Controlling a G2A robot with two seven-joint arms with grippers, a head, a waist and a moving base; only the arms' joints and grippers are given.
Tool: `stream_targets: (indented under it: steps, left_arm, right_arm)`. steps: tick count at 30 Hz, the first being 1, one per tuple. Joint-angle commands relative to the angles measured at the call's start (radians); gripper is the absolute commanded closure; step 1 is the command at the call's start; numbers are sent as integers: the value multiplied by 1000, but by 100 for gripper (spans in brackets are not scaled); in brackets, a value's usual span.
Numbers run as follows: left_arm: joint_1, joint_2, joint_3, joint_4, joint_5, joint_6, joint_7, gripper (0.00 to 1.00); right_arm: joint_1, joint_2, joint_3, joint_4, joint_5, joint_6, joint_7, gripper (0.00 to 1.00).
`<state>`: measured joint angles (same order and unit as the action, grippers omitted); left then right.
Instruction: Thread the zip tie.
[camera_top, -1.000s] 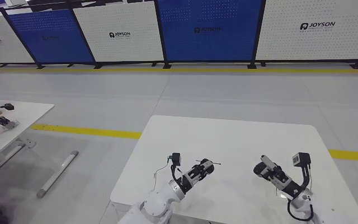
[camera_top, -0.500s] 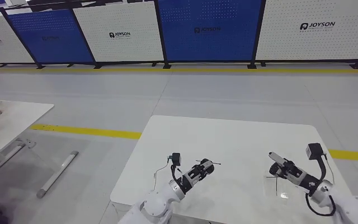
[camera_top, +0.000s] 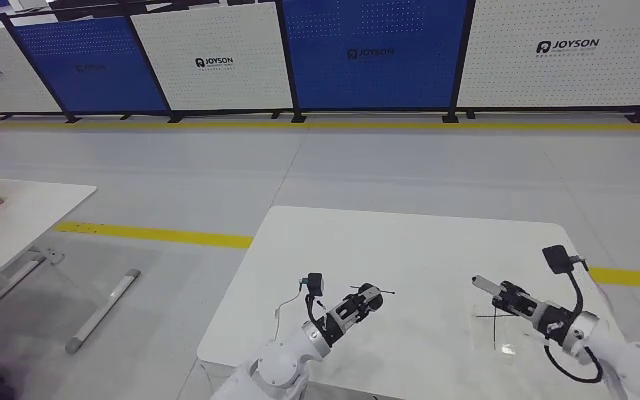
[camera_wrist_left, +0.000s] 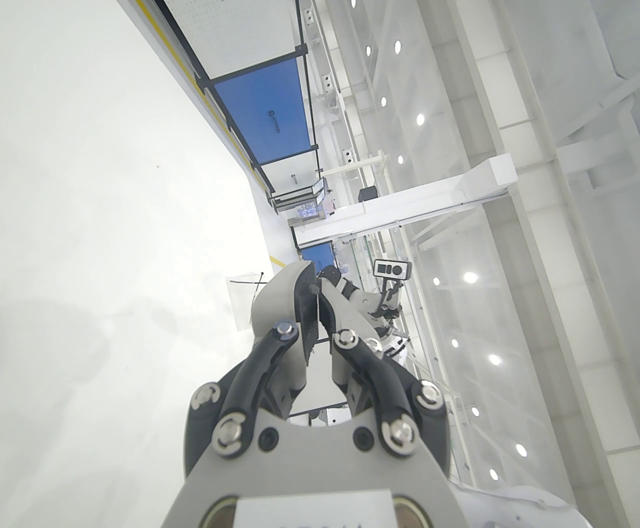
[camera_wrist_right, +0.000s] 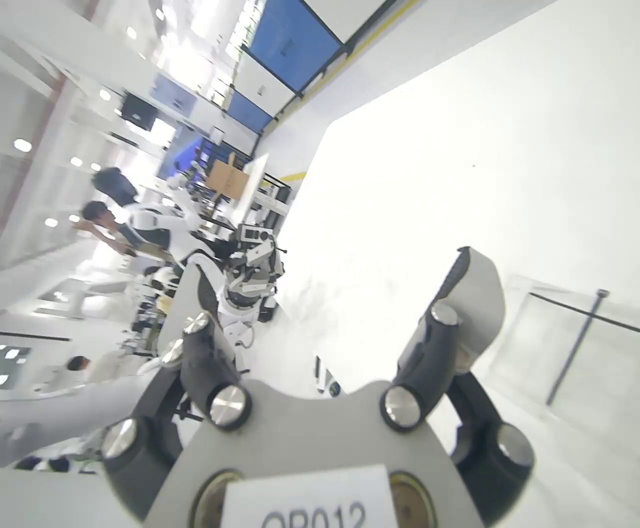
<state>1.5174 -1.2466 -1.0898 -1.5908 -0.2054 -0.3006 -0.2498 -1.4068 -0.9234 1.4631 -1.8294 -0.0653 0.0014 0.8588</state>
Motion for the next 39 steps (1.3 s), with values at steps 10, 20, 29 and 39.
stream_targets:
  steps: [10,20,29,39]
  left_arm:
    - [0,0,0,0,0,0,0,100]
    - [0,0,0,0,0,0,0,100]
    - [0,0,0,0,0,0,0,100]
    - [0,0,0,0,0,0,0,100]
  right_arm:
    - [121,-1,-119,14,-247,162,77,0]
    - [121,-1,-119,14,-247,162,77,0]
    - [132,24,-99,9,-390,-31,273,0]
    - [160,40,-82,17,-378,-170,432,0]
